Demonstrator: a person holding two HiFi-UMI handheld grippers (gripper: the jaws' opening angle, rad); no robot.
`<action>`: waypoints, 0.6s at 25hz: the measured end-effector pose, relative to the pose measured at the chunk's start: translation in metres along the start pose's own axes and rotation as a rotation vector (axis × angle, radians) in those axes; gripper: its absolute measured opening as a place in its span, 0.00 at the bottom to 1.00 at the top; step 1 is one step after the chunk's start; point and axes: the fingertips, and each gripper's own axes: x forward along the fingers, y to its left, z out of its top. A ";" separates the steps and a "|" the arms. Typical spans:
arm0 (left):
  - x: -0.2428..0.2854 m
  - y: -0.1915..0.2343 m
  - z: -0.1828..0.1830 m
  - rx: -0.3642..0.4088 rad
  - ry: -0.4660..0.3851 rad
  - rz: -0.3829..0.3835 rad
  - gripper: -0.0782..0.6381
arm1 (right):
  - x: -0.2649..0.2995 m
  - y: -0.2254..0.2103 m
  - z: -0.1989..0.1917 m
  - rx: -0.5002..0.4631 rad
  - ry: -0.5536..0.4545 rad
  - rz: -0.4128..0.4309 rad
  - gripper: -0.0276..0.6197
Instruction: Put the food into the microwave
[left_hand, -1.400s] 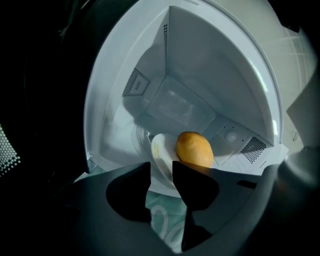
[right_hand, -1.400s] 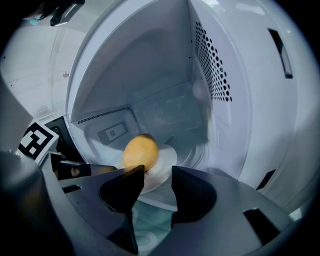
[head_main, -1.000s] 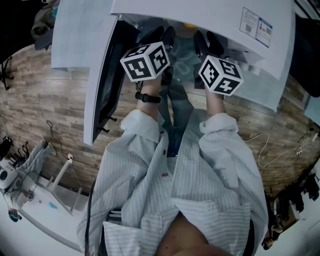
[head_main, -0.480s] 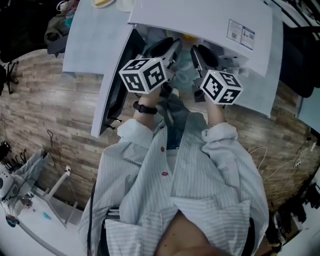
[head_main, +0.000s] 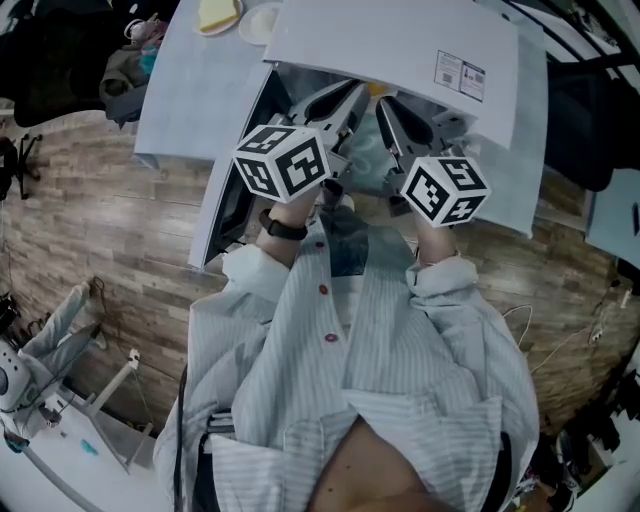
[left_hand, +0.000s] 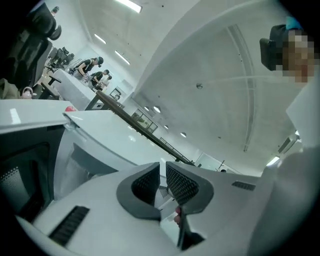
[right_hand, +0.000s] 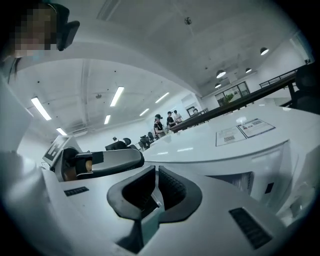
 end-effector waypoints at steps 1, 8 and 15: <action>-0.002 -0.004 0.001 0.007 0.000 -0.007 0.17 | -0.003 0.003 0.004 -0.004 -0.007 0.008 0.11; -0.008 -0.030 -0.002 0.041 0.015 -0.067 0.12 | -0.023 0.017 0.023 -0.002 -0.044 0.055 0.10; -0.017 -0.045 -0.011 0.063 0.036 -0.110 0.12 | -0.041 0.024 0.030 -0.014 -0.064 0.063 0.09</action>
